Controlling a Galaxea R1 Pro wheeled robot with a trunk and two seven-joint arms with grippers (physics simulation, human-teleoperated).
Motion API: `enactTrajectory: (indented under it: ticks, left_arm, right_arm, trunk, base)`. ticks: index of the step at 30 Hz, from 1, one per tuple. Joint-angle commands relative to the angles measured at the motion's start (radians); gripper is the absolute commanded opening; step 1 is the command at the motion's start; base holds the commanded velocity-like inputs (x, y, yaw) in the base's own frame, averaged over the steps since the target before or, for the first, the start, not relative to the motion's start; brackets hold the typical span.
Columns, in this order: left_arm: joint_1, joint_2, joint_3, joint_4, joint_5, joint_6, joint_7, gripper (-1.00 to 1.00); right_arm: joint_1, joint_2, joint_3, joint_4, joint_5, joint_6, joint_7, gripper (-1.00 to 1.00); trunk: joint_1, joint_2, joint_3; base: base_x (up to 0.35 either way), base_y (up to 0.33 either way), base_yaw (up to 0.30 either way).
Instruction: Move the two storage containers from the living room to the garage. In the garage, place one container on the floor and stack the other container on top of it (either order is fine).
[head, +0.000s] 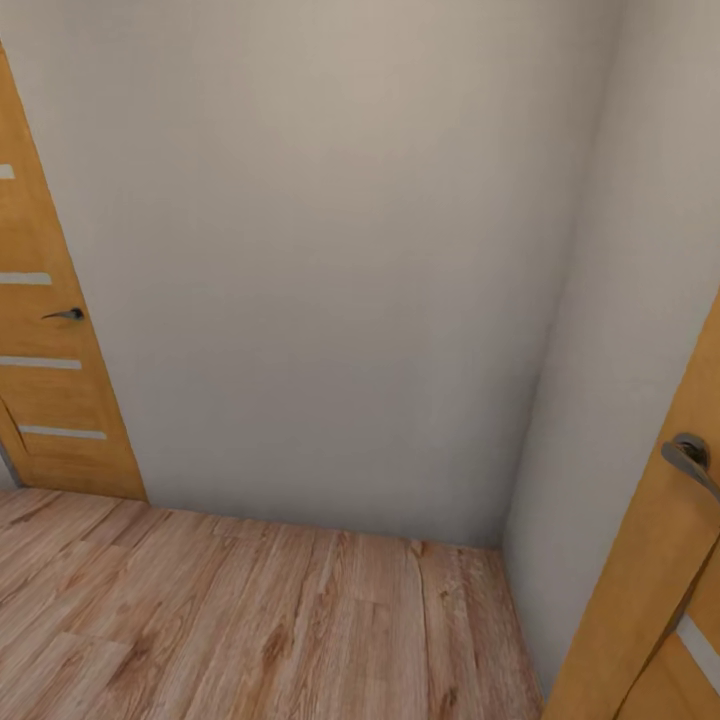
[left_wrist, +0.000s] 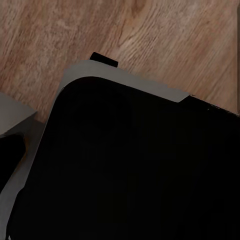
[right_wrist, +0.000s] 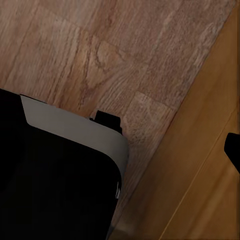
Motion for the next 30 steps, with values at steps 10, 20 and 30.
enactTrajectory:
  ticks: [10,20,30]
  left_arm:
    - [0.000,0.000,0.008,0.000,0.001,-0.002,-0.002,1.00]
    - [0.000,0.000,0.008,0.000,0.001,-0.002,-0.002,1.00]
    - [0.000,0.000,0.008,0.000,0.001,-0.002,-0.002,1.00]
  right_arm:
    - [-0.001,-0.001,0.001,0.003,0.009,-0.006,-0.003,1.00]
    - [-0.001,0.002,0.002,0.003,0.014,-0.002,-0.003,1.00]
    - [-0.001,0.002,0.002,0.003,0.014,-0.001,-0.004,1.00]
  trunk:
    - [0.000,0.000,-0.001]
    - [0.000,0.000,-0.001]
    - [0.000,0.000,-0.001]
  base:
    - [0.191,0.000,0.000]
    - [0.187,0.000,0.000]
    - [0.183,0.000,0.031]
